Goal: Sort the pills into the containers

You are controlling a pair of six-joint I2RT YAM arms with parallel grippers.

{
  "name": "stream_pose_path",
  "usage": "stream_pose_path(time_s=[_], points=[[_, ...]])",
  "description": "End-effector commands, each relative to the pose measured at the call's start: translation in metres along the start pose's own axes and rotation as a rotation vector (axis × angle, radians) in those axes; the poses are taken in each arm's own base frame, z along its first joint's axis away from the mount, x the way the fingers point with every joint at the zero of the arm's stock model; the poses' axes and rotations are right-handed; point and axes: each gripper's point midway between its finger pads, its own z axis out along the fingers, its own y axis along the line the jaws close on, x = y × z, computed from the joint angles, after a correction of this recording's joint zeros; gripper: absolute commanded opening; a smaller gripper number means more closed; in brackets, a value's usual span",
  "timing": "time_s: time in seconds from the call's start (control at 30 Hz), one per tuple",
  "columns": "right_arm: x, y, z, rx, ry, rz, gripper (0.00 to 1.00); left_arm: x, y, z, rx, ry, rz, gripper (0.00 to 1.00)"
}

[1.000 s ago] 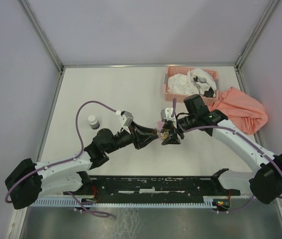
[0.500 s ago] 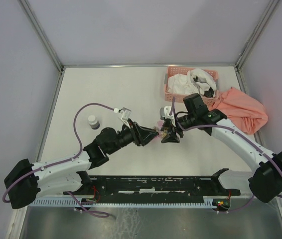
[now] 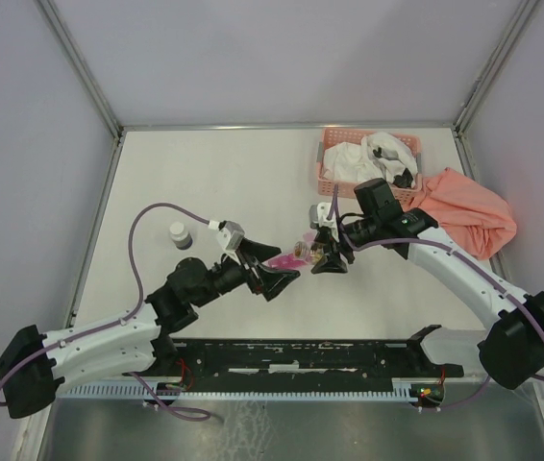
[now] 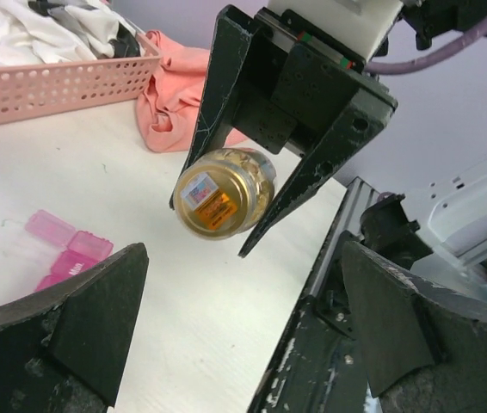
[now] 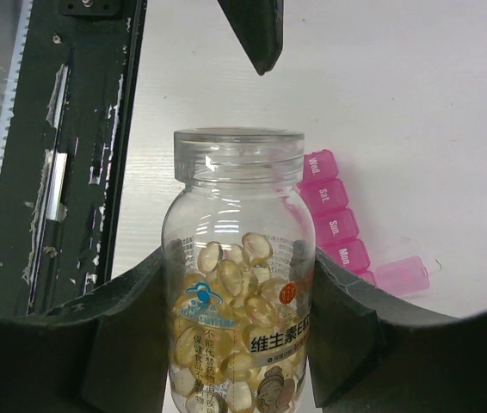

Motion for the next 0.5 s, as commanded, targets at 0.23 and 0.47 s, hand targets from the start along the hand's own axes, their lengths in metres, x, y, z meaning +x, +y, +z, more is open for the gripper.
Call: stream_pose_path(time_s=[0.23, 0.47], points=[[-0.031, 0.013, -0.012, -0.052, -0.086, -0.14, 0.02, -0.005, -0.029, -0.022, 0.277, -0.098, 0.548, 0.99], [-0.024, 0.018, -0.011, -0.075, -0.077, -0.201, 0.02, -0.021, -0.033, -0.029, 0.316, -0.195, 0.895, 0.99]])
